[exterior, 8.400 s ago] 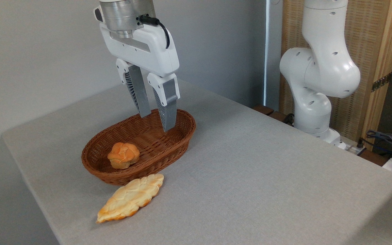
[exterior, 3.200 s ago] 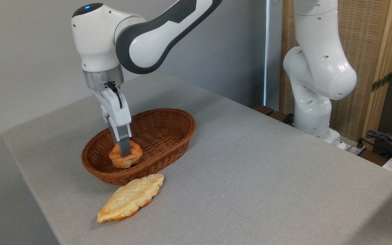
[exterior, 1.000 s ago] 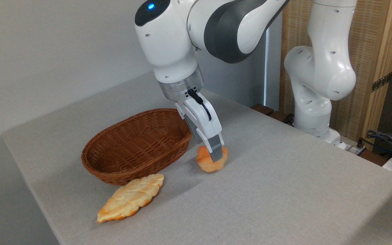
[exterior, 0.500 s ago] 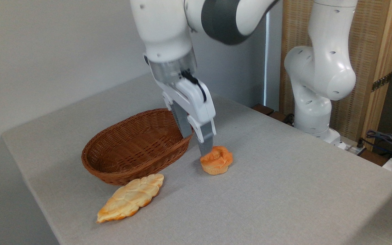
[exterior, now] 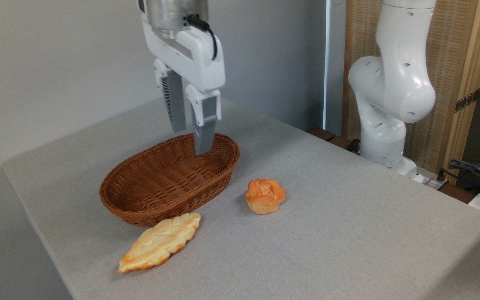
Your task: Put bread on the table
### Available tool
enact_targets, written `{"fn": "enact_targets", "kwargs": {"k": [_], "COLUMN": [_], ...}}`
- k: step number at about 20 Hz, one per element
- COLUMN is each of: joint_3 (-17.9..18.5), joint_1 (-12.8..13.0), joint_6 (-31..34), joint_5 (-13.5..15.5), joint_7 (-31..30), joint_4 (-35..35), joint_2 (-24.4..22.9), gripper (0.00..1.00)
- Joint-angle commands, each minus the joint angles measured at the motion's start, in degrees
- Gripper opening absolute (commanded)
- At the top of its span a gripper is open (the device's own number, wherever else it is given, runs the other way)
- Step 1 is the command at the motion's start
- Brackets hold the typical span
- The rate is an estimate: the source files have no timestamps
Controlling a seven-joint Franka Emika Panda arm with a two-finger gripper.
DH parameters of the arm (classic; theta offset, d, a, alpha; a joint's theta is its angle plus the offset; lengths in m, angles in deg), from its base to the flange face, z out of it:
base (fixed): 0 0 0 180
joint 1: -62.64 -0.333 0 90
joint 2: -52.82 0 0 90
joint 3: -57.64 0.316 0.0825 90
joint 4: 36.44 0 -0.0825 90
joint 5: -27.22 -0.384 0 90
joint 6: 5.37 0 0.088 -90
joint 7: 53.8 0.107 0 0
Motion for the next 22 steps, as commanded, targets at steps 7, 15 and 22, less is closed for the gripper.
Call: {"fn": "enact_targets", "kwargs": {"k": [7, 15, 22], "joint_3": [-8.4, -13.3, -16.1], "joint_1": [-7.9, -14.0, -17.1], "joint_6": [4.2, 6.4, 6.4], "joint_5": [1.1, 2.5, 1.9], "joint_7": [-5.2, -5.5, -5.2], "joint_4": [8.8, 10.6, 10.6], "joint_2": [7.3, 7.7, 7.8], "gripper": [1.00, 1.00, 1.00]}}
